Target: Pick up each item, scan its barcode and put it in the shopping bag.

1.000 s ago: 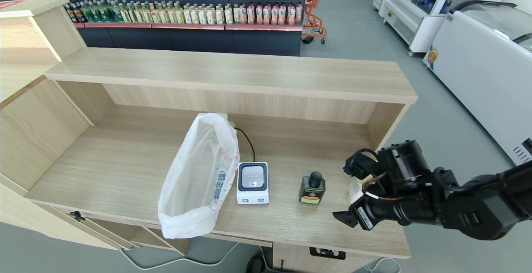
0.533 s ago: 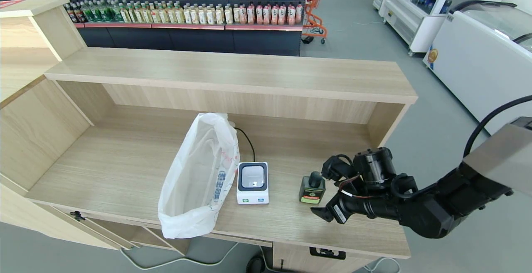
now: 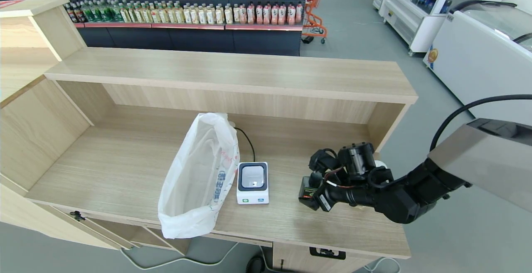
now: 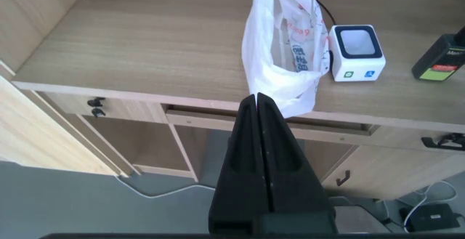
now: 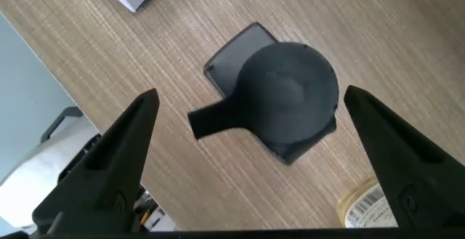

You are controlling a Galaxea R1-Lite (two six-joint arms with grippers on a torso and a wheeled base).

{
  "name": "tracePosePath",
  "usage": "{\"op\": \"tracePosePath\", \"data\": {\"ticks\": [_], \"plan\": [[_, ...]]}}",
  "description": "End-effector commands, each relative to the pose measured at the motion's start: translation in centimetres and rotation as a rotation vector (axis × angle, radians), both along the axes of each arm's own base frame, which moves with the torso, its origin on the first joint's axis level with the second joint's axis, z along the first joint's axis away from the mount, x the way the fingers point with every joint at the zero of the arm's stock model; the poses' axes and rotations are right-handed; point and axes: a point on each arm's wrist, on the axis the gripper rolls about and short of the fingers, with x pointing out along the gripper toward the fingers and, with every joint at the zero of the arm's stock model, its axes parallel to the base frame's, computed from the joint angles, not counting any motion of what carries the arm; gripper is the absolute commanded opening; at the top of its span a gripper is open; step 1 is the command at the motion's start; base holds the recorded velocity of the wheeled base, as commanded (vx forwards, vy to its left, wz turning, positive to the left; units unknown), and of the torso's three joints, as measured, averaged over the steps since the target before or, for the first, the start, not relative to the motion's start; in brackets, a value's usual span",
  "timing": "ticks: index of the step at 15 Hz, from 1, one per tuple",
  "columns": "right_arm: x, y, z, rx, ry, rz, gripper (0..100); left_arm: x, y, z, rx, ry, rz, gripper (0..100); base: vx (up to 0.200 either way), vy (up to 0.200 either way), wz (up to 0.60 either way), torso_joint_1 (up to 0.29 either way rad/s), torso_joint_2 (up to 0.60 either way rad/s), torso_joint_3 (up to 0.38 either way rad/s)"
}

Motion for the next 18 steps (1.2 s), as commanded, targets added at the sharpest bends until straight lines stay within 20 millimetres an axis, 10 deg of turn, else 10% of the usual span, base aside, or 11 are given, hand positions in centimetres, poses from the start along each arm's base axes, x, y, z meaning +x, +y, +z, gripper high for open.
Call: {"op": "tracePosePath", "data": {"ticks": [1, 8, 9, 14, 18], "plan": [[1.0, 0.6, -0.9, -0.007, -0.007, 0.009, 100, 0.0, 0.0, 0.0, 0.000, 0.001, 0.000, 0, 0.000, 0.000, 0.00, 0.000, 0.00, 0.000], [2.5, 1.7, -2.5, -0.027, -0.017, 0.034, 100, 0.0, 0.0, 0.1, 0.000, -0.002, 0.000, 0, 0.000, 0.000, 0.00, 0.000, 0.00, 0.000], [2.7, 2.0, -2.6, -0.027, -0.021, 0.037, 0, 0.0, 0.0, 0.0, 0.000, 0.000, 0.000, 0, 0.000, 0.000, 0.00, 0.000, 0.00, 0.000], [2.5, 2.0, -2.5, -0.030, -0.024, 0.036, 0, 0.0, 0.0, 0.1, 0.000, -0.002, 0.000, 0, 0.000, 0.000, 0.00, 0.000, 0.00, 0.000], [1.2, 1.2, 3.2, 0.098, -0.085, -0.018, 0, 0.0, 0.0, 0.0, 0.000, 0.001, 0.000, 0, 0.000, 0.000, 0.00, 0.000, 0.00, 0.000]]}}
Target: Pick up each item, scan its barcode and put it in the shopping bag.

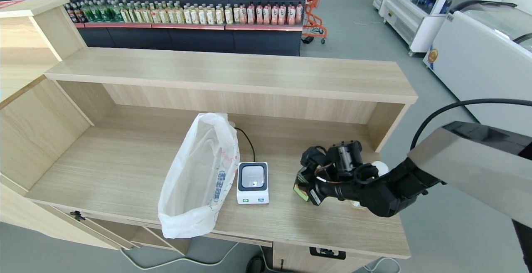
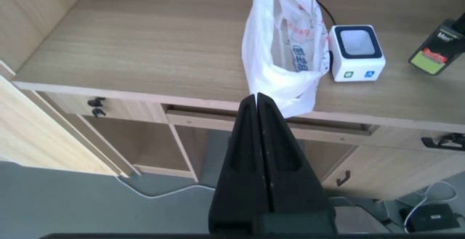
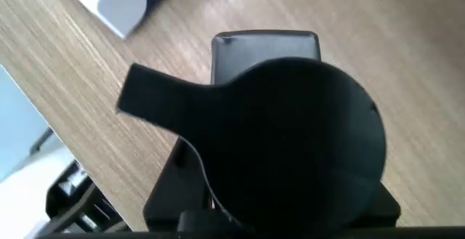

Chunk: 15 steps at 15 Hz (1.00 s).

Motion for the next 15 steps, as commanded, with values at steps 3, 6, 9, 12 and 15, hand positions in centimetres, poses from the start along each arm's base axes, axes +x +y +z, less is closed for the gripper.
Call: {"op": "tracePosePath", "data": {"ticks": [3, 6, 9, 12, 15], "plan": [[-3.1, -1.6, 10.9, 0.334, -0.059, -0.113, 0, 0.0, 0.0, 0.0, 0.000, 0.002, 0.000, 0, 0.000, 0.000, 0.00, 0.000, 0.00, 0.000], [-6.2, -3.8, 13.9, 0.383, -0.109, -0.135, 0, 0.0, 0.0, 0.0, 0.000, 0.000, 0.000, 0, 0.000, 0.000, 0.00, 0.000, 0.00, 0.000], [-11.4, -8.8, 17.4, 0.337, -0.282, -0.156, 0, 0.0, 0.0, 0.0, 0.000, 0.000, 0.000, 0, 0.000, 0.000, 0.00, 0.000, 0.00, 0.000], [-18.9, -13.5, 19.0, -0.005, -0.553, -0.090, 0, 0.0, 0.0, 0.0, 0.000, 0.002, 0.000, 0, 0.000, 0.000, 0.00, 0.000, 0.00, 0.000], [-21.9, -14.4, 20.0, -0.282, -0.830, 0.178, 0, 0.0, 0.0, 0.0, 0.000, 0.002, 0.000, 0, 0.000, 0.000, 0.00, 0.000, 0.00, 0.000]]}}
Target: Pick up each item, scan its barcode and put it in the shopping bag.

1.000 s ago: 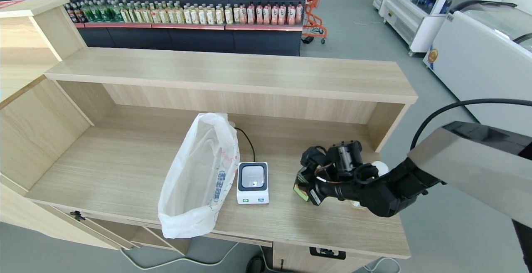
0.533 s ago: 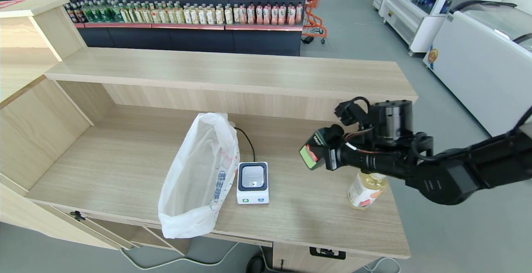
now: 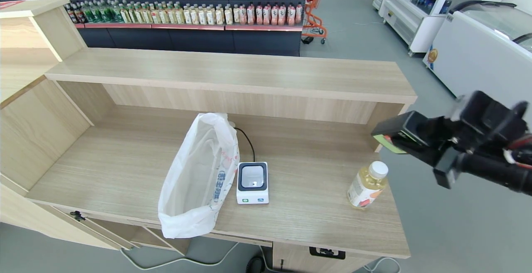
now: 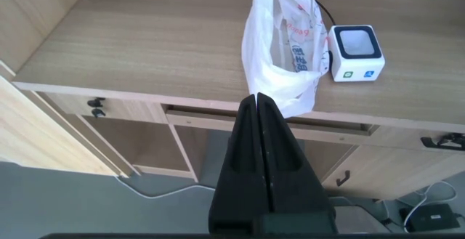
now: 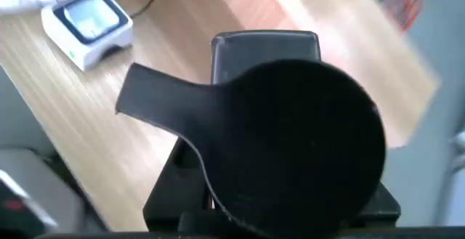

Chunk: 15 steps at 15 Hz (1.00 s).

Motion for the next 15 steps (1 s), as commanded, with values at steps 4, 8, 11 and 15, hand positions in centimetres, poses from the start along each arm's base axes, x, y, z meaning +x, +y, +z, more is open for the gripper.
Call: {"op": "tracePosePath", "data": {"ticks": [4, 8, 11, 15], "plan": [[-5.9, -1.3, 2.9, -0.771, -1.058, 0.534, 0, 0.0, 0.0, 0.0, 0.000, -0.001, -0.001, 0, 0.000, 0.000, 0.00, 0.000, 0.00, 0.000], [-11.1, -0.8, 0.9, -0.882, -1.523, 0.778, 0, 0.0, 0.0, 0.0, 0.000, 0.002, 0.000, 0, 0.000, 0.000, 0.00, 0.000, 0.00, 0.000], [-13.6, -1.1, 0.0, -0.887, -1.653, 0.884, 0, 0.0, 0.0, 0.0, 0.000, 0.002, 0.000, 0, 0.000, 0.000, 0.00, 0.000, 0.00, 0.000], [-14.5, -1.1, 2.7, -0.869, -1.802, 0.854, 0, 0.0, 0.0, 0.0, 0.000, 0.002, 0.000, 0, 0.000, 0.000, 0.00, 0.000, 0.00, 0.000]]}}
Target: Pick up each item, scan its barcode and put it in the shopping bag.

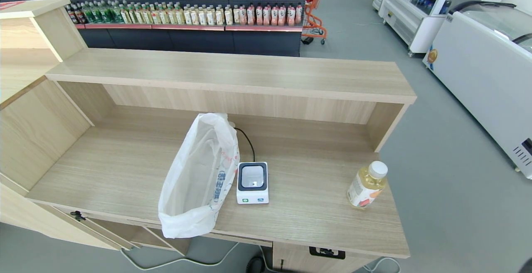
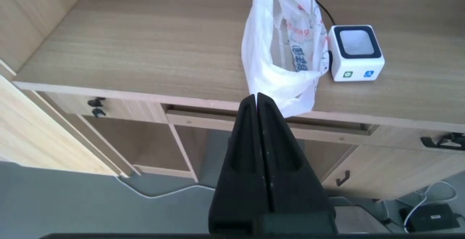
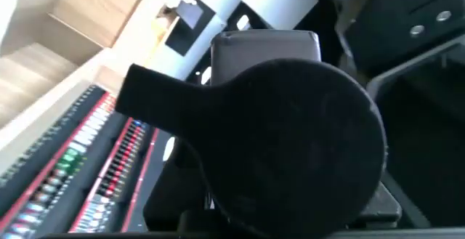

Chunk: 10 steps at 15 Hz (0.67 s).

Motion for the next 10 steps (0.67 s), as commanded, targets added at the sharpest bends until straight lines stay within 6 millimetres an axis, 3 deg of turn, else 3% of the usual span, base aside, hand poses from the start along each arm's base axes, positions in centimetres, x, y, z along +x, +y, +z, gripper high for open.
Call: {"op": "tracePosePath", "data": {"ticks": [1, 4, 8, 10], "plan": [[-0.5, -0.2, 1.7, 0.042, -0.073, 0.020, 0, 0.0, 0.0, 0.0, 0.000, 0.000, 0.000, 0, 0.000, 0.000, 0.00, 0.000, 0.00, 0.000], [0.9, 0.8, 2.8, 0.047, -0.092, 0.019, 0, 0.0, 0.0, 0.0, 0.000, 0.002, 0.000, 0, 0.000, 0.000, 0.00, 0.000, 0.00, 0.000], [4.5, 3.5, 3.2, 0.001, -0.061, 0.018, 0, 0.0, 0.0, 0.0, 0.000, 0.000, 0.000, 0, 0.000, 0.000, 0.00, 0.000, 0.00, 0.000], [4.4, 3.3, 3.2, 0.000, -0.059, 0.015, 0, 0.0, 0.0, 0.0, 0.000, 0.002, 0.000, 0, 0.000, 0.000, 0.00, 0.000, 0.00, 0.000]]}}
